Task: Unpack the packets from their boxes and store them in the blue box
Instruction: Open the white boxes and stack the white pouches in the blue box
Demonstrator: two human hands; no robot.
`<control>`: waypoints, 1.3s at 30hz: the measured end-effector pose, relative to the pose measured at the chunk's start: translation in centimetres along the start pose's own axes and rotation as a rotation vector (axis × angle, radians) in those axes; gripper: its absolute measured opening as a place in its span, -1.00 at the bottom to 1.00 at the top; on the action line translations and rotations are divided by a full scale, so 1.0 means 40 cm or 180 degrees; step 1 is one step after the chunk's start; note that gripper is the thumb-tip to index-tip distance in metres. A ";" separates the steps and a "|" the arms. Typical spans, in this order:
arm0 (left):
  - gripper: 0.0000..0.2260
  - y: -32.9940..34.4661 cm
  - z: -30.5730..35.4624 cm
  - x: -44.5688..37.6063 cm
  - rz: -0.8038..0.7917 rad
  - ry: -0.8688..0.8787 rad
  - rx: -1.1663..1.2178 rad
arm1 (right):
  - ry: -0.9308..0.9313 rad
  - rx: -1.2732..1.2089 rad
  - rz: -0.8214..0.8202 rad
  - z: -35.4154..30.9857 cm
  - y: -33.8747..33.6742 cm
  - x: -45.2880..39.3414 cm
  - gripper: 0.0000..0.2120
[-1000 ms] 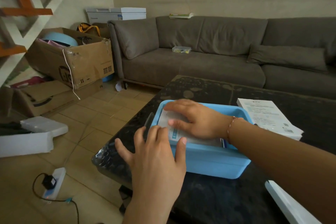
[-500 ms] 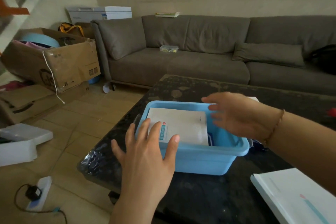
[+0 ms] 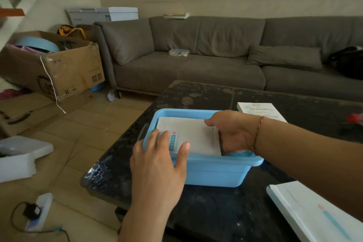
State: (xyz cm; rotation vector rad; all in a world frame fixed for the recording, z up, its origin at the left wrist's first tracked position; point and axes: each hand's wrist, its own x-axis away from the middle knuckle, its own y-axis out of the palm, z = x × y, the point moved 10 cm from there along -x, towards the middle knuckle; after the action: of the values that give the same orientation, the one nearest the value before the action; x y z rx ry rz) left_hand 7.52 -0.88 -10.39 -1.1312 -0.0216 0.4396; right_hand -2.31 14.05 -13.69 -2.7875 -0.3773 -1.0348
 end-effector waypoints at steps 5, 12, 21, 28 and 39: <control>-0.25 0.006 0.007 0.003 0.0019 -0.0033 0.0050 | 0.0019 0.0195 0.0103 -0.005 0.005 -0.002 -0.90; -0.40 0.011 -0.001 -0.005 0.0148 0.0084 0.0125 | 0.0017 0.0211 0.0170 0.008 -0.010 0.004 -0.91; -0.40 0.009 -0.004 -0.007 0.0251 0.0073 0.0181 | -0.0102 0.0136 0.0228 0.012 0.001 -0.028 -0.84; -0.37 0.005 -0.004 -0.003 0.0300 0.0056 0.0121 | -0.0193 0.0213 0.0251 0.006 0.008 -0.041 -0.81; -0.39 -0.017 -0.006 -0.002 0.0406 0.0171 0.0075 | -0.0839 0.0202 0.0287 -0.040 -0.037 0.021 -0.44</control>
State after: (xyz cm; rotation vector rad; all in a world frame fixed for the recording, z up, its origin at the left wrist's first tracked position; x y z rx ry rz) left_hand 7.73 -1.34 -9.89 -1.1246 0.1028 0.5217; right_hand -3.12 15.28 -11.86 -2.8582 -0.3043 -0.6264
